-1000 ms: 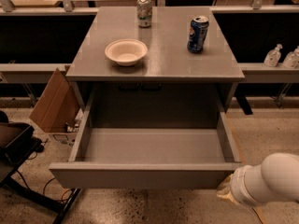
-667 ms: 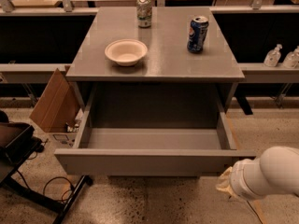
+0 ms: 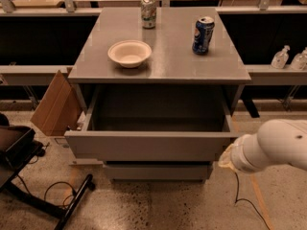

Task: Close top drawer

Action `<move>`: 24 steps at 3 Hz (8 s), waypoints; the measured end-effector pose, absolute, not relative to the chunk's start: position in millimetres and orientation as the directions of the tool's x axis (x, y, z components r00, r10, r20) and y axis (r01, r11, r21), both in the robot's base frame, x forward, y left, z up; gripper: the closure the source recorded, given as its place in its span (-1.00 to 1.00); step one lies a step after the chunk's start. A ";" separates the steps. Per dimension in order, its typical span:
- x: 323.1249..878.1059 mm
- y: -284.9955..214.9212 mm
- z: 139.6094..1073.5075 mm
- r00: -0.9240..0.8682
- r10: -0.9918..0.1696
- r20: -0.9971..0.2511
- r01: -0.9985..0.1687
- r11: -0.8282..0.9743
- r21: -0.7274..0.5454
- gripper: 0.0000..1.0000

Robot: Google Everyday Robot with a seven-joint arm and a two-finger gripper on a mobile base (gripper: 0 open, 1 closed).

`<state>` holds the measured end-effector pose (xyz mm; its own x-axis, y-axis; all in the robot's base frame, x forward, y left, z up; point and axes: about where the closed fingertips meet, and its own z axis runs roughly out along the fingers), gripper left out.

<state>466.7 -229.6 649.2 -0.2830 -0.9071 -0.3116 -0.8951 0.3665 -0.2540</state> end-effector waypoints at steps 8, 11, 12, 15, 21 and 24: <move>571.7 -241.0 623.3 -0.408 -0.851 -0.329 -0.859 0.480 -0.177 0.68; 570.5 -238.7 619.8 -0.407 -0.853 -0.327 -0.862 0.477 -0.171 -0.70; 570.1 -237.9 618.7 -0.406 -0.854 -0.326 -0.863 0.476 -0.169 -1.00; 569.3 -236.3 616.1 -0.405 -0.855 -0.325 -0.866 0.473 -0.165 -0.15; 605.8 -246.8 612.5 -0.388 -0.839 -0.382 -0.841 0.492 -0.225 1.00; 667.0 -286.0 626.5 -0.375 -0.812 -0.448 -0.778 0.538 -0.323 1.00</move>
Offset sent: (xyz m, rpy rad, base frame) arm 0.0886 0.0056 -0.0107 0.0091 0.0238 -0.0341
